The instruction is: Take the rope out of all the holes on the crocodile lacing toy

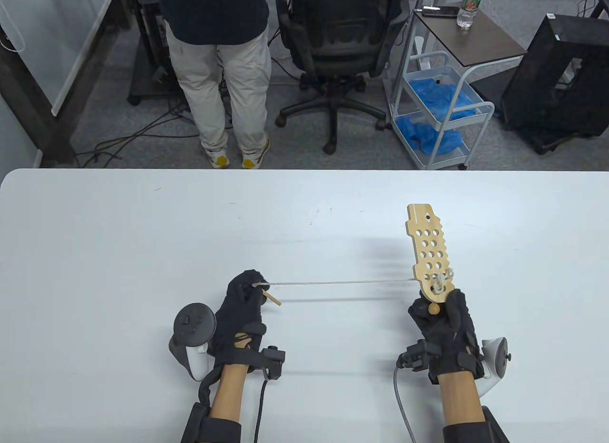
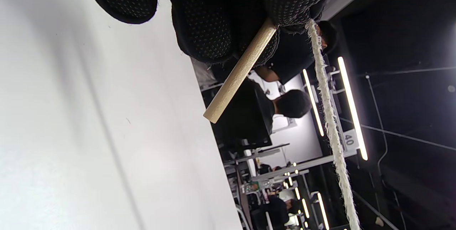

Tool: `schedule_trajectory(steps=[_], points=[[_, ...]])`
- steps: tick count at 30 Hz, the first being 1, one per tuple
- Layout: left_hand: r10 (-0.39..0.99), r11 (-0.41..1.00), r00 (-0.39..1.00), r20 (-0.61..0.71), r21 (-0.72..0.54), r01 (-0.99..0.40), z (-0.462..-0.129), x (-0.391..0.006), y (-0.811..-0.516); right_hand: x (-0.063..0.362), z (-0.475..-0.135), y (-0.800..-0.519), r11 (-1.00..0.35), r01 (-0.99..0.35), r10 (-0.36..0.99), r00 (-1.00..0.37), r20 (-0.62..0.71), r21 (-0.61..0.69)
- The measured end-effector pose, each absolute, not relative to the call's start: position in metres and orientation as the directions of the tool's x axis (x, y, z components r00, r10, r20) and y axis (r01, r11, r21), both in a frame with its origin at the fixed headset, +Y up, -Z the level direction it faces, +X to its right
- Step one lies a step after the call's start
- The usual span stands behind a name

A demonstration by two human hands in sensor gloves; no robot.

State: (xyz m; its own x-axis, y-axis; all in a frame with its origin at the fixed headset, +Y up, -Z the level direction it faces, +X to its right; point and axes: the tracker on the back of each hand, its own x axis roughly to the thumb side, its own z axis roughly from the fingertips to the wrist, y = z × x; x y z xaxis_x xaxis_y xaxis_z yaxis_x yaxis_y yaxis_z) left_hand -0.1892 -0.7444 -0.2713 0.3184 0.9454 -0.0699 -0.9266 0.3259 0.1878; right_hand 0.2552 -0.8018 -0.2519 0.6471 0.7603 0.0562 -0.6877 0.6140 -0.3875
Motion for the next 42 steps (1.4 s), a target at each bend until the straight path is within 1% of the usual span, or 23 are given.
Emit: schedule_trajectory(steps=[4,9,22,32,36,42], points=[[0.946,0.324,0.313,-0.082,0.199,-0.925,-0.271,-0.193,-0.746,0.257,-0.251,-0.802,0.624,-0.673,0.751,0.656,0.067,-0.397],[0.953,0.301,0.285,-0.1,0.227,-0.926,-0.27,-0.197,-0.748,0.261,-0.247,-0.802,0.598,-0.659,0.769,0.633,0.094,-0.455],[0.957,0.287,0.261,-0.128,0.264,-0.921,-0.269,-0.205,-0.751,0.261,-0.244,-0.799,0.586,-0.655,0.775,0.625,0.093,-0.477],[0.975,0.211,0.177,-0.131,0.32,-0.924,-0.265,-0.212,-0.754,0.262,-0.242,-0.798,0.573,-0.646,0.777,0.624,0.084,-0.504],[0.982,0.173,0.134,-0.135,0.337,-0.925,-0.264,-0.215,-0.756,0.265,-0.239,-0.798,0.54,-0.644,0.792,0.606,0.068,-0.543],[0.983,0.158,0.112,-0.145,0.355,-0.921,-0.263,-0.217,-0.757,0.27,-0.236,-0.795,0.472,-0.657,0.831,0.554,0.048,-0.589]])
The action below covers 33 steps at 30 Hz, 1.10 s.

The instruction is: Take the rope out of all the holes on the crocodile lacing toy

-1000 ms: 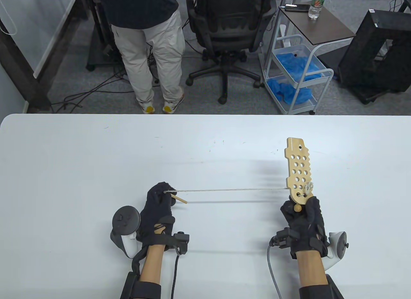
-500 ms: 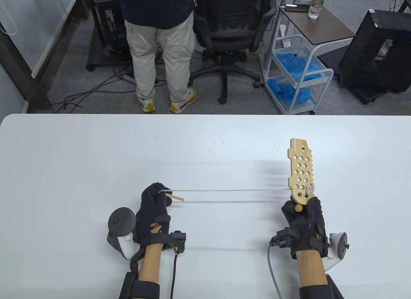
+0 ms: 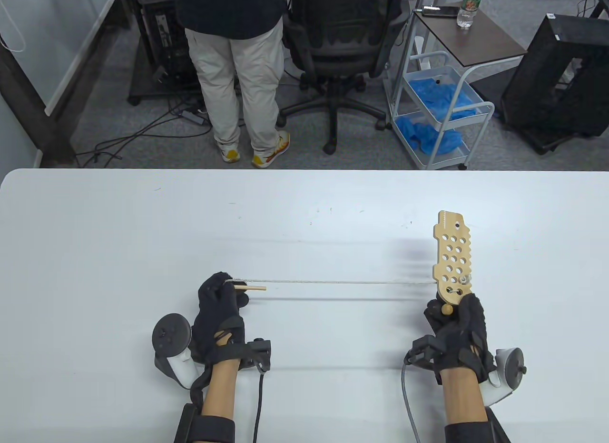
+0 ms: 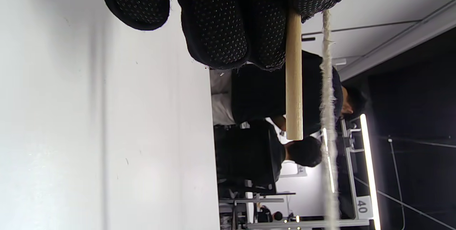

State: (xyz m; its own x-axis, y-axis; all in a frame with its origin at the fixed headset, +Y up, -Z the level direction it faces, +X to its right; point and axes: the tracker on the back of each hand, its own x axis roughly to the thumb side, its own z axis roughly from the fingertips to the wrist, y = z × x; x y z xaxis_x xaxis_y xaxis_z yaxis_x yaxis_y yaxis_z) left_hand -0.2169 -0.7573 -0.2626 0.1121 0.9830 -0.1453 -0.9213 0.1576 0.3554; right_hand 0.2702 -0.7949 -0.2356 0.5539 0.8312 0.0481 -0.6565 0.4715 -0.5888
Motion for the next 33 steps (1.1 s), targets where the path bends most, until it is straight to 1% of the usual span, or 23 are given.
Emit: schedule_trajectory(steps=[6,21,24,29,33], points=[[0.986,0.141,0.093,-0.14,0.388,-0.911,-0.26,-0.219,-0.757,0.27,-0.235,-0.796,0.471,-0.651,0.827,0.561,0.04,-0.595],[0.99,0.087,0.034,-0.139,0.394,-0.915,-0.259,-0.218,-0.759,0.271,-0.232,-0.795,0.479,-0.622,0.814,0.578,0.049,-0.619],[0.99,0.072,0.015,-0.141,0.407,-0.911,-0.259,-0.22,-0.76,0.273,-0.231,-0.796,0.508,-0.587,0.796,0.599,0.084,-0.631],[0.985,0.005,-0.069,-0.159,0.426,-0.905,-0.258,-0.223,-0.766,0.274,-0.229,-0.798,0.544,-0.528,0.762,0.637,0.119,-0.652],[0.983,-0.007,-0.086,-0.163,0.432,-0.902,-0.257,-0.223,-0.768,0.274,-0.228,-0.798,0.545,-0.516,0.757,0.642,0.122,-0.66]])
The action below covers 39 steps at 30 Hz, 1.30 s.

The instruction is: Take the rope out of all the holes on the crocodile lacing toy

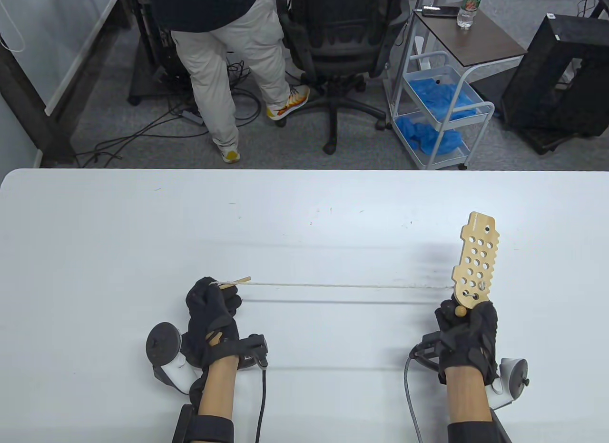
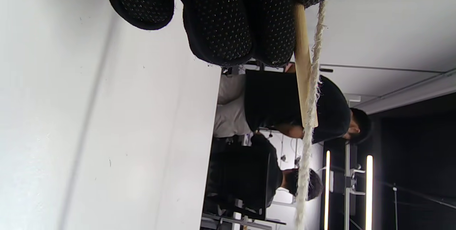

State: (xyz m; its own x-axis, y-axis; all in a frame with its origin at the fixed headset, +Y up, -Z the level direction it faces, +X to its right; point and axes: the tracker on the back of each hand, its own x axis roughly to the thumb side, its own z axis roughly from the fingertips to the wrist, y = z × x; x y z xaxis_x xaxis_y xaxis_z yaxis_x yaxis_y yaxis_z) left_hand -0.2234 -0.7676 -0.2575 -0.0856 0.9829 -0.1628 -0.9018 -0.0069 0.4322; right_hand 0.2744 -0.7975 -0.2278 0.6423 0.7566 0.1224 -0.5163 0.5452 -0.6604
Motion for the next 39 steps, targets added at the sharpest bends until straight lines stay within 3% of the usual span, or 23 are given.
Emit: schedule_trajectory(steps=[11,39], points=[[0.959,-0.106,-0.22,-0.178,0.495,-0.862,-0.256,-0.235,-0.778,0.277,-0.224,-0.796,0.574,-0.455,0.727,0.665,0.169,-0.681],[0.93,-0.196,-0.332,-0.157,0.551,-0.811,-0.253,-0.242,-0.782,0.277,-0.22,-0.787,0.553,-0.45,0.755,0.627,0.193,-0.701]])
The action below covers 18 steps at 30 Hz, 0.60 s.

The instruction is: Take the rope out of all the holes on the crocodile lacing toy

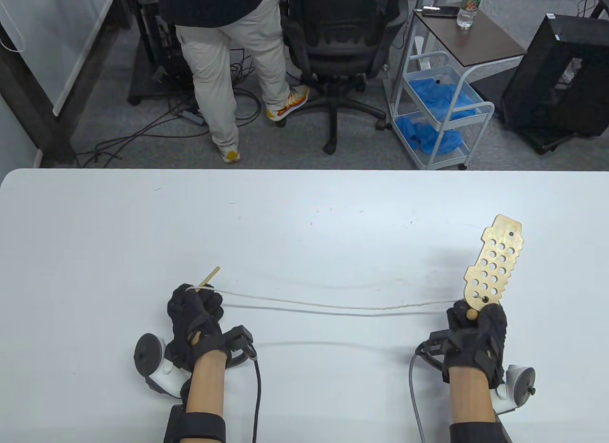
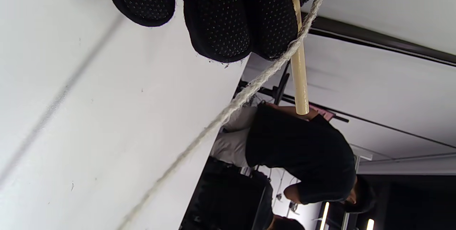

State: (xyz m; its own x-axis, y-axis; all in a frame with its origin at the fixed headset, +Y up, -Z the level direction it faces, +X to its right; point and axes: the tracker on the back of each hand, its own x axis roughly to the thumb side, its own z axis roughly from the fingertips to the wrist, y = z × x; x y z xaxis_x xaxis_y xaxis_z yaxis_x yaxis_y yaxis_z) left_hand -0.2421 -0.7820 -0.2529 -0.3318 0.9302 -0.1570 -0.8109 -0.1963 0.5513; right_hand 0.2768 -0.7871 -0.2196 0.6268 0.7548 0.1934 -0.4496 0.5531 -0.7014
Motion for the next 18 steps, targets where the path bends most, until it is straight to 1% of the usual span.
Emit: schedule_trajectory(steps=[4,9,13,18], points=[[0.934,-0.185,-0.314,-0.169,0.521,-0.833,-0.255,-0.238,-0.78,0.274,-0.221,-0.786,0.526,-0.485,0.781,0.601,0.17,-0.699],[0.946,-0.154,-0.271,-0.18,0.484,-0.861,-0.257,-0.232,-0.778,0.266,-0.226,-0.785,0.51,-0.545,0.803,0.58,0.14,-0.666],[0.965,-0.093,-0.192,-0.178,0.449,-0.888,-0.258,-0.224,-0.772,0.256,-0.235,-0.785,0.537,-0.619,0.793,0.601,0.094,-0.572],[0.983,-0.03,-0.094,-0.16,0.359,-0.933,-0.26,-0.204,-0.76,0.243,-0.241,-0.778,0.484,-0.731,0.851,0.521,0.063,-0.482]])
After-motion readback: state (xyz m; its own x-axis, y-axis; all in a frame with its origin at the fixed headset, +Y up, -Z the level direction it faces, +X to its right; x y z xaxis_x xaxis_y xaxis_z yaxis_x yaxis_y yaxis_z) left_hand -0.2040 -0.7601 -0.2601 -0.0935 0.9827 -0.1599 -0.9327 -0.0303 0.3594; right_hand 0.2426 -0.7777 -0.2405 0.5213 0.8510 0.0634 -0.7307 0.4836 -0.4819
